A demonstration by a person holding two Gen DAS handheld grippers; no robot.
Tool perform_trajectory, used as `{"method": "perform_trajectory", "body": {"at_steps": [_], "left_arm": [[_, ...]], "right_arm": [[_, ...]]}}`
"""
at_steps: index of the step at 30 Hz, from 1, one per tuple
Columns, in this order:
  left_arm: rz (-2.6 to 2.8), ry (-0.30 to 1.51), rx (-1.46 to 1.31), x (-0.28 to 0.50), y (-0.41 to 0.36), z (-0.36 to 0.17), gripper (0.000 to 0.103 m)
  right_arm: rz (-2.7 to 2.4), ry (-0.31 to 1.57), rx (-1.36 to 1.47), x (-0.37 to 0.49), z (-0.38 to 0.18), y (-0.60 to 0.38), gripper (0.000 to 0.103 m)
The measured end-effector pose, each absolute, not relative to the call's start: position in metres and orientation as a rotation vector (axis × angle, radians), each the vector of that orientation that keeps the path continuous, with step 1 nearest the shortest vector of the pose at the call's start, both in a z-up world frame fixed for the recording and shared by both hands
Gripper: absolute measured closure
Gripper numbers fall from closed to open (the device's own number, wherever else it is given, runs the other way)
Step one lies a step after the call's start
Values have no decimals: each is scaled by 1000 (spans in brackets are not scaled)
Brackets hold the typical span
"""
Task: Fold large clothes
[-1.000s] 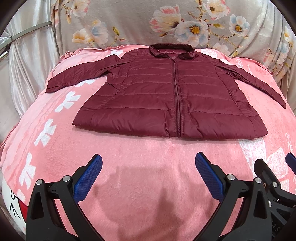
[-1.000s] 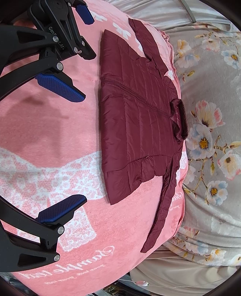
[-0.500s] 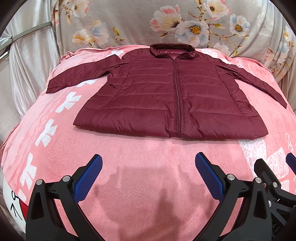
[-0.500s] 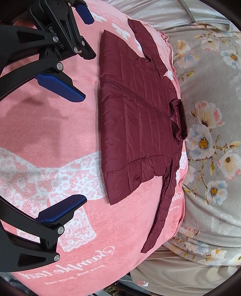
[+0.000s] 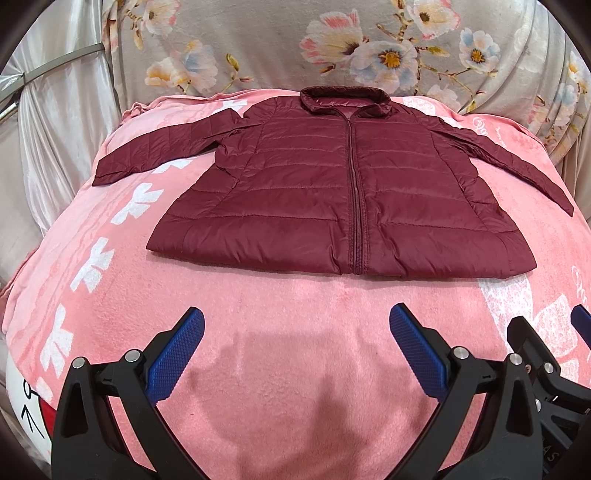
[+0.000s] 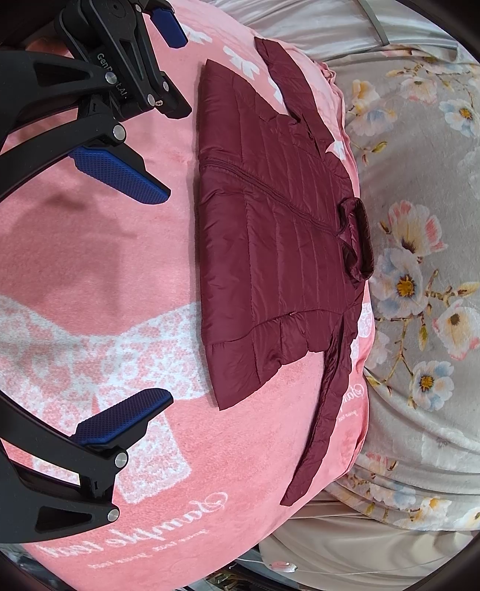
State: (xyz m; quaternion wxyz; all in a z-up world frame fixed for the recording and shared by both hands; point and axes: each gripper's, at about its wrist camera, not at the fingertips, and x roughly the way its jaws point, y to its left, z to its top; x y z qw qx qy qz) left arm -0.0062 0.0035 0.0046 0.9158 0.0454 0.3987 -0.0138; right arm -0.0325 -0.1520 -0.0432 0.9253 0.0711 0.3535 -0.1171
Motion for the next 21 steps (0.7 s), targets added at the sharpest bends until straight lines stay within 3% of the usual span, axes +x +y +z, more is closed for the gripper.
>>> {"method": "perform_trajectory", "body": {"at_steps": [21], "left_arm": [[-29, 831, 91, -9, 17, 1, 5]], "right_arm": [[-243, 727, 143, -30, -45, -149, 5]]}}
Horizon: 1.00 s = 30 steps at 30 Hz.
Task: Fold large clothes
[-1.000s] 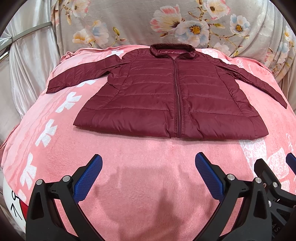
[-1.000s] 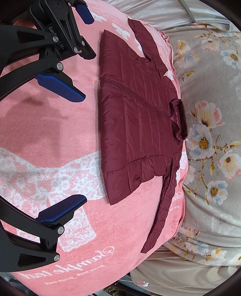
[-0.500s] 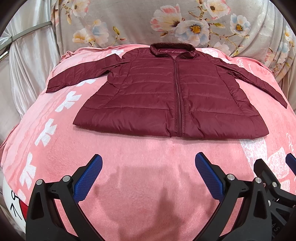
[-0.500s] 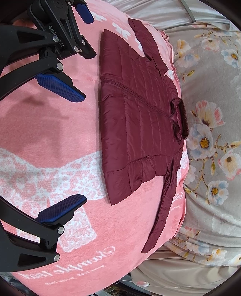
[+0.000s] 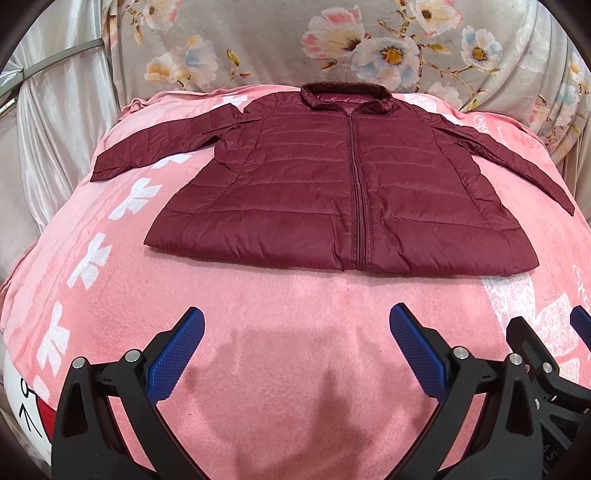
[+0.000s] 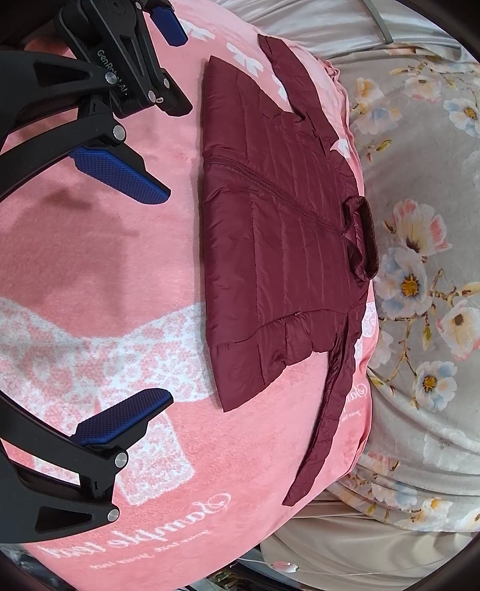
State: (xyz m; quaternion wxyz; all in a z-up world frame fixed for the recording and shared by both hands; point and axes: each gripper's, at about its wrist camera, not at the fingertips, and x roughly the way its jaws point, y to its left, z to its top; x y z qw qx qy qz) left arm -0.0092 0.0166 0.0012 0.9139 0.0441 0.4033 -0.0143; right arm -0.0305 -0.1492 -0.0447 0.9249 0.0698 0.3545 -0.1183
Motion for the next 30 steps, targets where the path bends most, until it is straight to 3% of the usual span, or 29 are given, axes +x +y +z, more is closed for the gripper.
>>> {"method": "perform_trajectory", "body": {"at_steps": [21, 30], "left_arm": [[-21, 888, 77, 38, 14, -20, 5], [18, 868, 1, 90, 47, -12, 5]], "right_arm": [[-269, 762, 136, 6, -58, -169, 5], [-362, 676, 349, 55, -37, -312, 5]]}}
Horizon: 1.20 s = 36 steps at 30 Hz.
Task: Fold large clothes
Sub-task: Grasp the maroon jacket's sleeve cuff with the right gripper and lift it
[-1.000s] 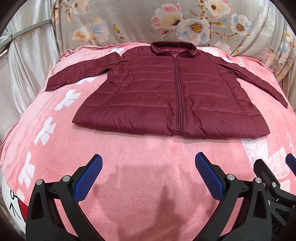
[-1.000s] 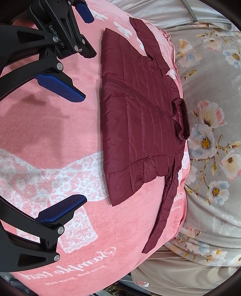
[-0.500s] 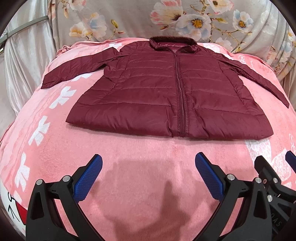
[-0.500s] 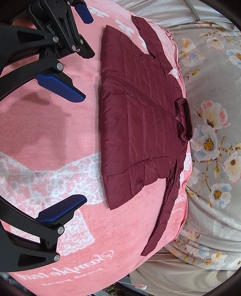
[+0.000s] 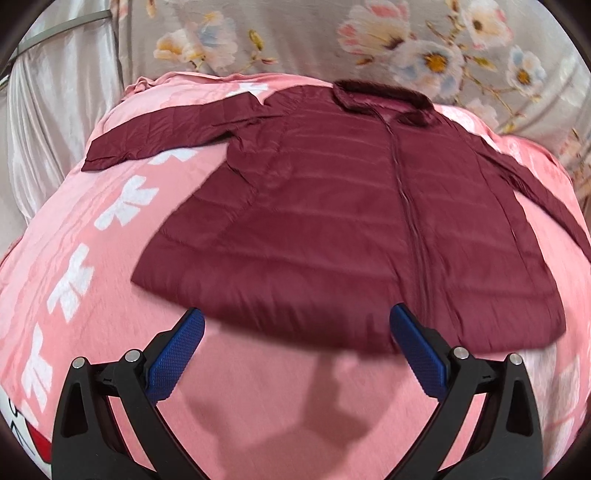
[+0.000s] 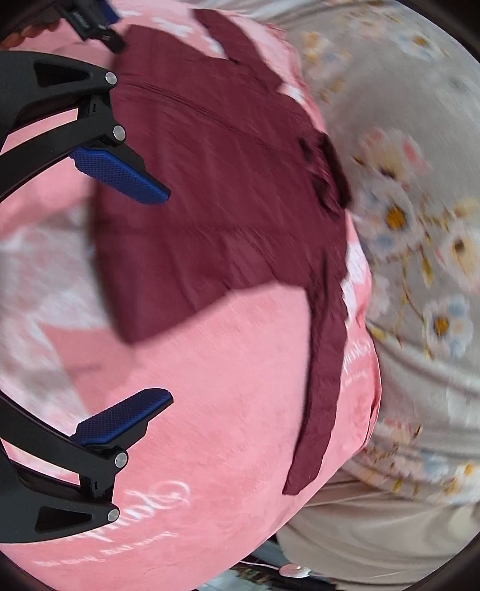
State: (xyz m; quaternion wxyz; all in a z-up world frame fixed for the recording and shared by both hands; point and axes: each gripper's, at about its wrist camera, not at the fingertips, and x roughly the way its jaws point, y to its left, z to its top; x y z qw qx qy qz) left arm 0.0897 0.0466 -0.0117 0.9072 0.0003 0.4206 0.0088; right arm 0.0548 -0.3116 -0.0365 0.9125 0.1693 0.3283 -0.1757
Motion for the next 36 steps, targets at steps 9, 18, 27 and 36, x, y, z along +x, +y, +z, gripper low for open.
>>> {"method": "perform_trajectory", "body": {"at_steps": [9, 18, 27, 36], "left_arm": [[93, 783, 12, 129, 65, 0, 5], [99, 776, 45, 155, 60, -3, 5], [140, 849, -23, 179, 88, -11, 5], [168, 818, -16, 180, 107, -5, 5]], "right_arm": [[-591, 579, 616, 113, -42, -499, 5], [-688, 524, 859, 142, -79, -606, 5], [-676, 500, 1030, 169, -97, -640, 60], [-382, 357, 743, 236, 17, -535, 96]]}}
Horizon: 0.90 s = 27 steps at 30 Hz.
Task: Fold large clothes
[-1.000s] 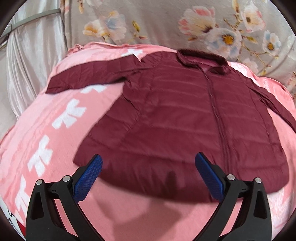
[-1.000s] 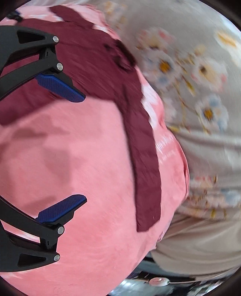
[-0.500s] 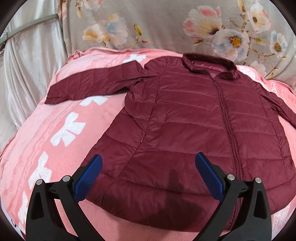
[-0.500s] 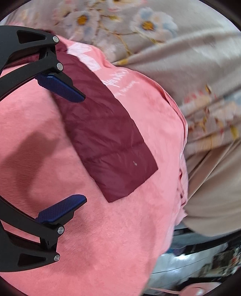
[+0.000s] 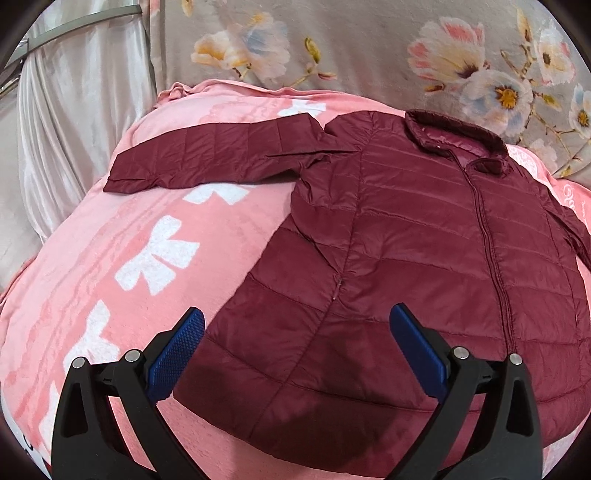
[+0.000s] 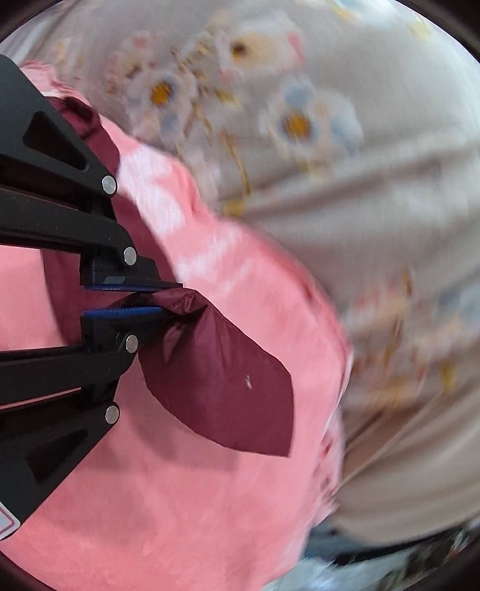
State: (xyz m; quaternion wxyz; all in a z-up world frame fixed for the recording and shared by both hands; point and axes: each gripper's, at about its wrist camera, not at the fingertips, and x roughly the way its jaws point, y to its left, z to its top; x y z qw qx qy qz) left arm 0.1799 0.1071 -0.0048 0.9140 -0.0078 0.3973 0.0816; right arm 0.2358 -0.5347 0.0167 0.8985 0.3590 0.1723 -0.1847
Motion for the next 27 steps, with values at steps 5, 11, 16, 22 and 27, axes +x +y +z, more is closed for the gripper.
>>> {"method": "perform_trajectory", "body": {"at_steps": [5, 11, 16, 22, 27], "left_arm": [[151, 803, -50, 182, 114, 1, 5], [117, 780, -72, 188, 121, 10, 5], [87, 773, -107, 195, 131, 15, 5], [-19, 807, -202, 220, 141, 12, 5], [-205, 892, -374, 265, 133, 1, 5]], "right_arm": [[-71, 369, 455, 281, 81, -390, 96], [273, 453, 230, 322, 86, -211, 96], [413, 594, 168, 356, 45, -117, 96], [498, 745, 111, 349, -20, -62, 67], [421, 662, 168, 302, -15, -109, 41]]}}
